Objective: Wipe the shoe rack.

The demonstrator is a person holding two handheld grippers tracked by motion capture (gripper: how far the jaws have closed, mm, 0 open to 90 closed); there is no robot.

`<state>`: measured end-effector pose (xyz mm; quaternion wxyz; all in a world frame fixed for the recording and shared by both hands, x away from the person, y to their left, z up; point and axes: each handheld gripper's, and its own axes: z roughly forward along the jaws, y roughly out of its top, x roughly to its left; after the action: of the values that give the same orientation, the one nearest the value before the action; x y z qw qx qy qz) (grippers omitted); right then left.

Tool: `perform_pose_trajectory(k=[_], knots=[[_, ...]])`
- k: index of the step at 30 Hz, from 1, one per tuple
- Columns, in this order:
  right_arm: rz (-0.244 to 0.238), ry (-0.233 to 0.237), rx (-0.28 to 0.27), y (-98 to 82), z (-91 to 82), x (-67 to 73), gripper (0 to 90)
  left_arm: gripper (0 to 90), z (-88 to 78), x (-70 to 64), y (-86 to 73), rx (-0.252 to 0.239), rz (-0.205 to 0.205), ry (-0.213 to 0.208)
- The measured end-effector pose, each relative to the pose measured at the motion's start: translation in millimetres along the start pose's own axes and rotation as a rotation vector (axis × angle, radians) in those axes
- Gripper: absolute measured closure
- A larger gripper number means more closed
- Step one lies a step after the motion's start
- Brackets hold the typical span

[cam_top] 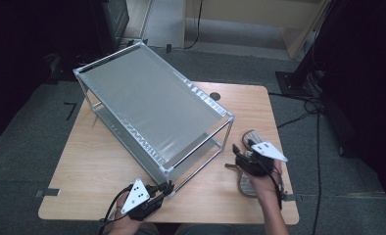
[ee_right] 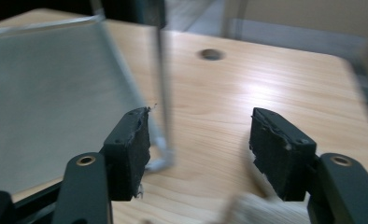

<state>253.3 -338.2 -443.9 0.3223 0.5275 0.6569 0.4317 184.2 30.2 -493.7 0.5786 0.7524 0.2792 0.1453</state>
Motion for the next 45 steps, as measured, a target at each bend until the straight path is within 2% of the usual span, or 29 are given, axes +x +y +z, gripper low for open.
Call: perform_pose_trajectory(k=[1, 3, 6, 8, 11, 13, 15, 16, 18, 20, 22, 24, 27, 29, 31, 34, 37, 40, 42, 45], knots=[[0.021, -0.033, 0.001, -2.2, -4.7, -8.8, 36.0, 81.3, 2.5, -1.4, 0.7, 0.001, 0.002, -0.001], [0.049, -0.088, 0.040, -10.8, -8.8, -23.5, 33.2, 81.3, 7.1, -4.7, 2.1, 0.004, 0.007, -0.003], [0.055, -0.127, 0.125, -30.9, -7.1, -38.5, 27.3, 81.4, 12.8, -7.9, 3.6, 0.008, 0.014, -0.010], [0.059, -0.138, 0.163, -39.4, -4.3, -42.0, 24.1, 81.4, 16.3, -9.1, 4.8, 0.010, 0.016, -0.013], [0.072, -0.126, 0.226, -50.3, 4.5, -44.8, 22.0, 81.4, 22.7, -12.2, 7.1, 0.013, 0.013, -0.012], [0.052, -0.120, 0.280, -57.3, 11.8, -43.5, 25.4, 81.4, 27.0, -14.8, 8.6, 0.019, 0.018, -0.016], [0.035, -0.126, 0.333, -64.0, 17.7, -41.4, 32.4, 81.4, 32.1, -18.0, 9.9, 0.020, 0.020, -0.019], [0.022, -0.138, 0.325, -66.6, 17.6, -39.3, 39.8, 81.4, 35.0, -20.0, 10.6, 0.021, 0.022, -0.021], [0.009, -0.171, 0.303, -69.0, 14.4, -34.5, 60.3, 81.4, 41.6, -23.8, 12.2, 0.020, 0.025, -0.024], [0.015, -0.132, 0.291, -69.7, 10.8, -31.0, 66.9, 81.4, 48.3, -26.5, 13.8, 0.021, 0.029, -0.026], [0.030, -0.089, 0.274, -69.8, 6.7, -26.5, 67.9, 81.3, 55.1, -27.6, 15.7, 0.021, 0.028, -0.025], [0.039, -0.049, 0.230, -69.4, 0.5, -19.0, 68.1, 81.0, 60.8, -26.7, 18.0, 0.022, 0.023, -0.025], [0.030, -0.036, 0.192, -65.3, -7.5, -7.6, 68.0, 75.5, 62.0, -23.4, 18.5, 0.024, 0.016, -0.035], [0.029, -0.014, 0.159, -61.2, -15.0, 1.4, 68.0, 67.5, 58.5, -21.0, 17.6, 0.038, 0.022, -0.062], [0.023, 0.015, 0.110, -56.6, -22.7, 9.8, 67.9, 60.9, 52.0, -19.2, 15.6, 0.039, 0.028, -0.072], [0.022, 0.092, 0.050, -49.1, -33.4, 24.3, 67.2, 54.4, 38.5, -12.2, 11.8, 0.044, 0.033, -0.077], [-0.009, 0.159, 0.011, -43.5, -41.7, 43.9, 65.7, 49.9, 24.7, 0.4, 7.0, 0.057, 0.030, -0.041], [-0.025, 0.215, -0.016, -39.7, -47.5, 62.6, 63.6, 49.8, 14.9, 20.7, 3.0, 0.060, -0.027, 0.032], [-0.039, 0.246, -0.034, -37.3, -50.1, 72.4, 61.5, 51.3, 15.5, 34.8, 0.6, 0.084, -0.056, 0.077], [-0.042, 0.289, -0.056, -35.0, -54.9, 83.2, 58.7, 52.5, 22.7, 49.0, -4.8, 0.126, -0.048, 0.133]])
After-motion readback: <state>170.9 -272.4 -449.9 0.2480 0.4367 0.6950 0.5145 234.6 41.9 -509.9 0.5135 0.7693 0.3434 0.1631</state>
